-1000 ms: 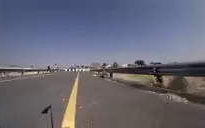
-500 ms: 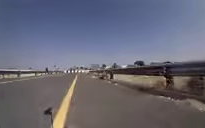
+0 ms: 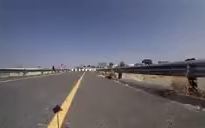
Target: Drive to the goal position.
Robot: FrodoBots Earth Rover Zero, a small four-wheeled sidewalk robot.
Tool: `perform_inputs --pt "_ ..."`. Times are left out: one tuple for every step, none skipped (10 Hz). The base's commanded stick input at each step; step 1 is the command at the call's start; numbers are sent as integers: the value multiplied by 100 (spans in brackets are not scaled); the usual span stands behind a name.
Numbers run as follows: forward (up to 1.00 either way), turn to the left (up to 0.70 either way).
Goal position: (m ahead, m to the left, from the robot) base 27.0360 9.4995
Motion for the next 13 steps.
perform_inputs --pt "100 20" --pt "100 0" --pt "100 0" --pt "100 0" --pt "100 0" --pt "100 0" --pt "100 0" --pt "100 0" --pt "100 0" --pt "100 3" --pt "100 8" --pt "100 14" --pt "100 1"
